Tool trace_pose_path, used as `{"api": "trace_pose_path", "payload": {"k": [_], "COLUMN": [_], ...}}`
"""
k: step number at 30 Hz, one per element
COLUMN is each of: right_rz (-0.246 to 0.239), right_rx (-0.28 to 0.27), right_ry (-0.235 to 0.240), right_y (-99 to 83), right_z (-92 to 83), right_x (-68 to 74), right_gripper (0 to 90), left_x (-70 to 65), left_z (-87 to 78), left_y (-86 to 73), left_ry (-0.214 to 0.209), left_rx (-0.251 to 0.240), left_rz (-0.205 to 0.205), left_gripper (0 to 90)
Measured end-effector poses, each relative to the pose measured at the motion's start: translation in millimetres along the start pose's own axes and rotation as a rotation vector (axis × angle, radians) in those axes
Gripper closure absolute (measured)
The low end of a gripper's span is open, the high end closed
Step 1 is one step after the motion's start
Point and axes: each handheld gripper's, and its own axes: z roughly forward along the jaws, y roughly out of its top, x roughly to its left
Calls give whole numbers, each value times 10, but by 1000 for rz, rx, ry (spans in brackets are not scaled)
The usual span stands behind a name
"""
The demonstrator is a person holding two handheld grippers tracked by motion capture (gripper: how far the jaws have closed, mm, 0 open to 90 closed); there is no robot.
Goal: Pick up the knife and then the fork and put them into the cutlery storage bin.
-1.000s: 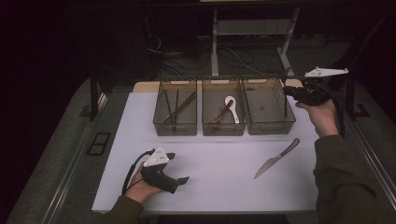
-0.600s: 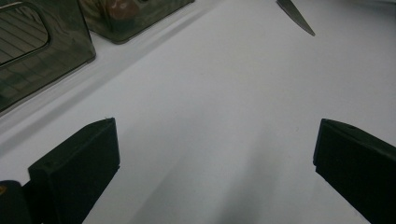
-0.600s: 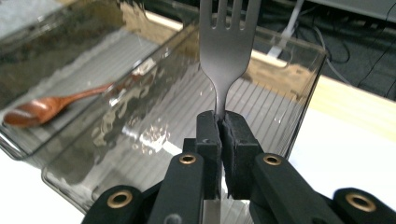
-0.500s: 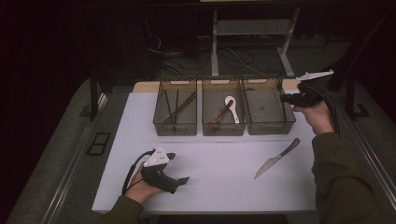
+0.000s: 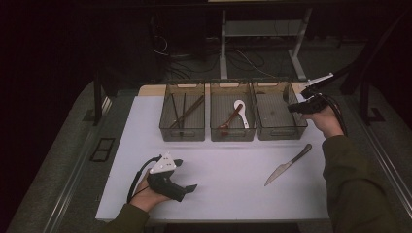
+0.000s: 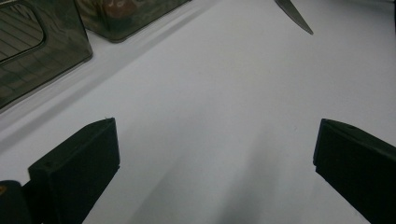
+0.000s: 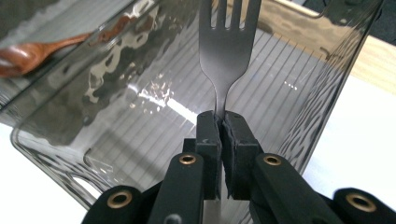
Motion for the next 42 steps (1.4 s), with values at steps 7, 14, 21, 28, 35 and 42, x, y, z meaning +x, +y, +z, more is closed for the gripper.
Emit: {"api": "trace_pose_path", "payload": {"k": [7,14,21,28,35,42], "right_rz": [-13,-37,-37,-18,25,45], "right_rx": [43,93,140,130,51,-65], "right_ry": [9,15,18,34,43,58], "right_y": [53,118,145,151,142,53], "right_z": [78,207,341,363,205,-100], "right_x": [20,67,86,101,94,166], "right_gripper": [849,849,840,728,558,553], "left_x": [-1,-1,-1,-6,-4,-8], "left_z": [3,2,0,5,3,4], "left_y": [0,0,0,1,2,2], "left_ry": [-4,-7,-10,-14,-14,-14], "left_rx": [2,2,1,7,5,7], "left_rz": [2,2,2,5,5,6], "left_gripper": [0,0,0,0,0,0]}}
